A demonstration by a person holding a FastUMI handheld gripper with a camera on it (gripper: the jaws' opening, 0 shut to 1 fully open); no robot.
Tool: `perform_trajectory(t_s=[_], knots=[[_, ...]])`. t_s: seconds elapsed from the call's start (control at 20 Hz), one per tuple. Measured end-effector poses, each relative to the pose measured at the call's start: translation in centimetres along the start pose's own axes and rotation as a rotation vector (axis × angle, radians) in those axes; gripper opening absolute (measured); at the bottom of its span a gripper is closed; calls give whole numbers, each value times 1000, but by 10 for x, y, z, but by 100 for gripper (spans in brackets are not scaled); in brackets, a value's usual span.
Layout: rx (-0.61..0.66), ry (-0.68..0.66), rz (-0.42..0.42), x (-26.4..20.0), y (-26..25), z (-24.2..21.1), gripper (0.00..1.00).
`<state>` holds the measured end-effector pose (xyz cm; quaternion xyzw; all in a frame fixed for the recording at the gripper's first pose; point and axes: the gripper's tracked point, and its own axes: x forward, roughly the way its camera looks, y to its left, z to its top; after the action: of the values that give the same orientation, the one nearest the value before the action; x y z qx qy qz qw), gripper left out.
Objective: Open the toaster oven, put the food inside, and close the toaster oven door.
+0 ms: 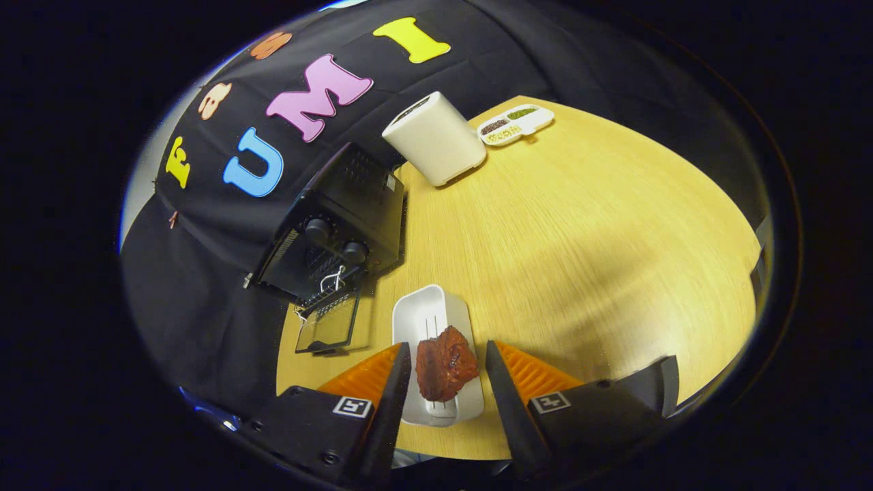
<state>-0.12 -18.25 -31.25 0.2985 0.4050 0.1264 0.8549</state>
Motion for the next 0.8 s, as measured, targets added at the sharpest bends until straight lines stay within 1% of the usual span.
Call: perform_trajectory(t_s=[0.05,0.15,0.25,0.3,0.35,0.4,0.45,0.5,0.55,0.6,0.65,0.8], knots=[[9,10,4,1,0,-1,69],[38,23,15,-1,0,0,55],[54,31,36,-1,4,0,52],[57,35,40,-1,3,3,41],[54,46,31,0,-1,3,40],[65,40,28,6,-4,4,33],[79,55,33,0,-4,4,22],[98,66,31,-7,-7,7,20],[107,66,35,5,-4,5,18],[105,68,33,2,-5,5,17],[99,64,33,3,-5,7,15],[57,48,27,-2,-4,10,12]])
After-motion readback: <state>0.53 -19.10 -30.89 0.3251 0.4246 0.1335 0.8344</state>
